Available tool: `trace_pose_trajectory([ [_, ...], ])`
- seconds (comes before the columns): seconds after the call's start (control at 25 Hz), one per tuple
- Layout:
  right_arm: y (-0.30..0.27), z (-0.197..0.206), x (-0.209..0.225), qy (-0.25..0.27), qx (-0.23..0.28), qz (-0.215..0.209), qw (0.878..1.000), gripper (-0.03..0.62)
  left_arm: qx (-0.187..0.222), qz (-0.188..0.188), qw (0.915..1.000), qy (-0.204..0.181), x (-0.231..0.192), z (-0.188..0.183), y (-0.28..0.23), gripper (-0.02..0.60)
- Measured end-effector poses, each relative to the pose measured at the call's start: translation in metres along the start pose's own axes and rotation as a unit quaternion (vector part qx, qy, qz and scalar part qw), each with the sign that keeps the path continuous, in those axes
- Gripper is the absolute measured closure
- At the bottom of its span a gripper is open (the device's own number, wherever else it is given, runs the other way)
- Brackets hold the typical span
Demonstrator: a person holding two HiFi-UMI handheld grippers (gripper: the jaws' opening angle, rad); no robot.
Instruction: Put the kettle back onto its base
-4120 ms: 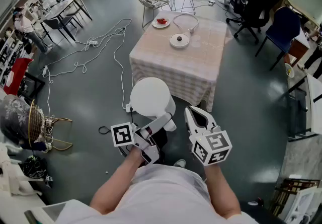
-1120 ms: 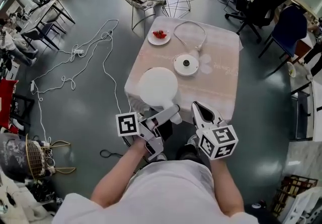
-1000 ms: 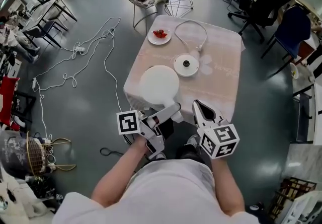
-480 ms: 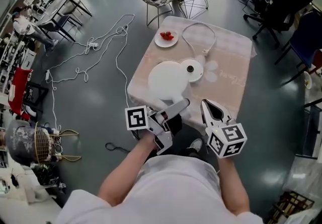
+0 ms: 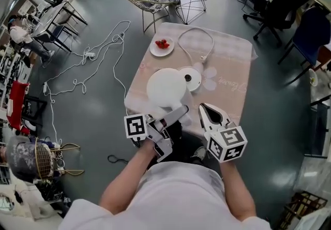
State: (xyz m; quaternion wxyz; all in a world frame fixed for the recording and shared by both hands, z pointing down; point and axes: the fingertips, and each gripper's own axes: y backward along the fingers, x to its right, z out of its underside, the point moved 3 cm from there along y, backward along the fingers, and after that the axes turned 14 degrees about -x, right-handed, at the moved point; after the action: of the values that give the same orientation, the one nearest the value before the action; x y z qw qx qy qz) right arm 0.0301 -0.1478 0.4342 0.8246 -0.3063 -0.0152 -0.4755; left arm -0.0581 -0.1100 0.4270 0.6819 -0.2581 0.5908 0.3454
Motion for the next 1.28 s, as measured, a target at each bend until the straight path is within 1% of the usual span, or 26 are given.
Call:
trace_pose_trajectory([
  [0.28, -0.027, -0.015, 0.014, -0.006, -0.008, 0.029, 1.0, 0.589, -0.035, 0.01, 0.9993, 0.012, -0.017, -0.034, -0.008, 0.377],
  [0.6, -0.053, -0.033, 0.023, -0.021, -0.011, 0.059, 0.998, 0.589, -0.071, 0.011, 0.9971, 0.027, -0.032, -0.072, -0.008, 0.376],
  [0.88, -0.064, -0.042, 0.028, -0.037, -0.002, 0.084, 0.996, 0.589, -0.116, 0.013, 0.9927, 0.032, -0.023, -0.078, -0.001, 0.376],
  [1.12, -0.073, -0.041, 0.028, -0.051, 0.001, 0.098, 0.994, 0.589, -0.145, 0.016, 0.9892, 0.015, -0.02, -0.089, -0.001, 0.374],
  [1.28, -0.075, -0.043, 0.028, -0.06, 0.005, 0.11, 0.992, 0.589, -0.159, 0.016, 0.9871, 0.012, -0.022, -0.1, -0.005, 0.374],
])
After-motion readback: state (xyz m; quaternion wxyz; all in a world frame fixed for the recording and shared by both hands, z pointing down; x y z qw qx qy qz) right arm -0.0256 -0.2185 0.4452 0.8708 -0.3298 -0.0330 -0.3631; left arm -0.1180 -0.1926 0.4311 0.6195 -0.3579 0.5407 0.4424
